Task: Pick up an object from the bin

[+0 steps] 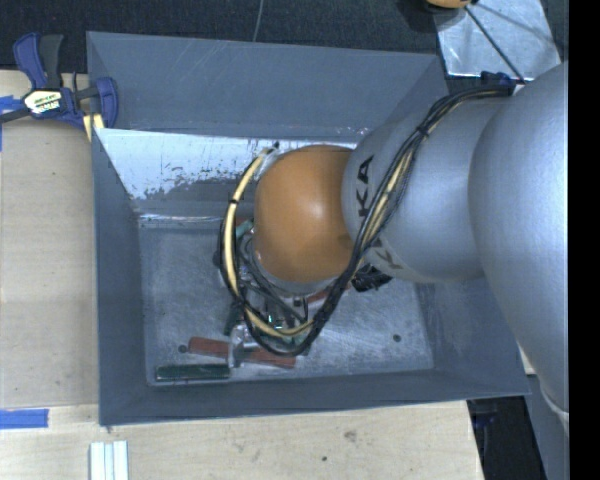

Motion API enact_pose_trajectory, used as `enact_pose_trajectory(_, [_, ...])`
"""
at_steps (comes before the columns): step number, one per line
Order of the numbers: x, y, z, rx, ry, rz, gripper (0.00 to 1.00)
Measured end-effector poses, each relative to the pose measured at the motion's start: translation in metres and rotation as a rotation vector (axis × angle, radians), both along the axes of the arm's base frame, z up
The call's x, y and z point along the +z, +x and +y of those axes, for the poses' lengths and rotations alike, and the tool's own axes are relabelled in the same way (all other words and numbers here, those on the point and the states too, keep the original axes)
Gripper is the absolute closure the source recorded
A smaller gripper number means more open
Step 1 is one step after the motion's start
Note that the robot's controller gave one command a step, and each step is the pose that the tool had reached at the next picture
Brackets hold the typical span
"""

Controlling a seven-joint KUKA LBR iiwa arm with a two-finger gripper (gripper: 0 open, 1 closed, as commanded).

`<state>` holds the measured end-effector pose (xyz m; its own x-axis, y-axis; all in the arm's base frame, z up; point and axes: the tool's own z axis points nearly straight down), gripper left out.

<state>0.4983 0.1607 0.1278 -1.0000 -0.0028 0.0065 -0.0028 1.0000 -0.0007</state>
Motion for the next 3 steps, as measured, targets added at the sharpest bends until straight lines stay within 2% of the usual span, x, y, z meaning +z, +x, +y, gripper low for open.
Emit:
enact_pose_trajectory(1, [0.004, 0.002, -0.001, -0.003, 0.002, -0.008, 0.0])
enact_pose_trajectory(2, [-0.051, 0.01, -0.021, 0.139, 0.007, -0.031, 1.0])
enact_pose_trajectory(3, [-0.051, 0.01, -0.021, 0.138, 0.007, -0.031, 1.0])
